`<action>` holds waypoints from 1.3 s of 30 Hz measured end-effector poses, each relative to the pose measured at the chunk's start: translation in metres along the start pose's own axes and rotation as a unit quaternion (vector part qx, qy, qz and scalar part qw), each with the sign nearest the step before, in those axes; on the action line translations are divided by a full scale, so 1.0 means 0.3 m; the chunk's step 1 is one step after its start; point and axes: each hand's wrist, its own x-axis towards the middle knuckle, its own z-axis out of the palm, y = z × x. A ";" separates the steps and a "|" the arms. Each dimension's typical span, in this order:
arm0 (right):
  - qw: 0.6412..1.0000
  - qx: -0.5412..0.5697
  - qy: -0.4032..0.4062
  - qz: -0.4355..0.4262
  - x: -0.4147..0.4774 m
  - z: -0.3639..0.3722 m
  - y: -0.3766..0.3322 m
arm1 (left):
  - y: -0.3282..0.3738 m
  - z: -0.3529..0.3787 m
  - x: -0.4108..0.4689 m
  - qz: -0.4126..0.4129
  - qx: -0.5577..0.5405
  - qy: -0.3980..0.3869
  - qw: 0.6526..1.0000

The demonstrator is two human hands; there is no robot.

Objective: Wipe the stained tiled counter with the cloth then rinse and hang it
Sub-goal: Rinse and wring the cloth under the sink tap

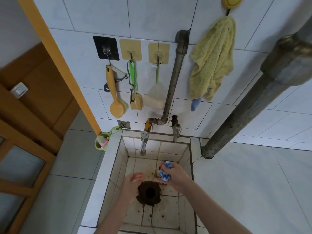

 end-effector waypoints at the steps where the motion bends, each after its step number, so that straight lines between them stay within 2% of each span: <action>1: 1.000 0.023 -0.006 0.012 0.006 0.000 -0.002 | -0.005 -0.007 0.003 -0.005 0.000 -0.004 1.000; 3: 0.999 0.024 0.021 0.041 0.017 0.006 -0.005 | -0.008 -0.013 -0.001 -0.014 0.028 -0.018 0.999; 7: 0.986 -0.124 0.097 0.055 0.041 0.014 0.003 | -0.007 -0.021 -0.002 -0.010 0.081 -0.024 0.996; 13: 0.933 -0.327 0.144 -0.050 0.063 0.027 0.045 | 0.011 -0.021 -0.003 -0.005 0.109 -0.018 0.994; 15: 0.918 -0.361 0.147 -0.077 0.065 0.026 0.057 | 0.016 -0.016 -0.005 -0.001 0.114 -0.017 0.993; 23: 0.908 -0.381 0.139 -0.104 0.055 0.050 0.067 | 0.014 -0.020 -0.003 0.009 0.128 -0.015 0.992; 27: 0.888 -0.434 0.131 -0.083 0.047 0.056 0.059 | 0.017 -0.020 -0.008 0.018 0.134 -0.015 0.991; 28: 0.888 -0.428 0.139 -0.097 0.040 0.055 0.057 | 0.016 -0.020 -0.007 0.019 0.135 -0.014 0.991; 30: 0.914 -0.344 0.167 -0.136 0.022 0.051 0.052 | 0.017 -0.023 -0.007 0.018 0.134 -0.016 0.991; 31: 0.930 -0.304 0.140 -0.148 0.044 0.031 0.058 | 0.017 -0.023 -0.008 0.017 0.132 -0.017 0.991; 32: 0.952 -0.260 0.039 -0.155 0.042 0.020 0.048 | 0.015 -0.024 -0.007 0.018 0.131 -0.017 0.991; 33: 0.953 -0.234 -0.018 -0.192 0.048 -0.001 0.035 | 0.013 -0.024 -0.008 0.020 0.132 -0.017 0.991; 34: 0.949 -0.175 -0.042 -0.259 0.100 -0.054 0.031 | 0.014 -0.024 -0.008 0.023 0.133 -0.018 0.991; 35: 0.960 -0.051 -0.134 -0.240 0.108 -0.067 0.057 | 0.016 -0.022 -0.010 0.022 0.128 -0.019 0.991; 36: 0.962 -0.051 -0.132 -0.233 0.092 -0.063 0.068 | 0.019 -0.020 -0.011 0.020 0.117 -0.020 0.993; 37: 0.959 -0.134 -0.038 -0.248 0.072 -0.058 0.058 | 0.023 -0.018 -0.014 0.017 0.106 -0.020 0.994; 38: 0.952 -0.239 -0.014 -0.191 0.034 0.034 0.046 | 0.027 -0.016 -0.017 0.016 0.098 -0.020 0.995; 39: 0.948 -0.288 0.038 -0.133 0.006 0.051 0.028 | 0.031 -0.013 -0.022 0.016 0.091 -0.024 0.995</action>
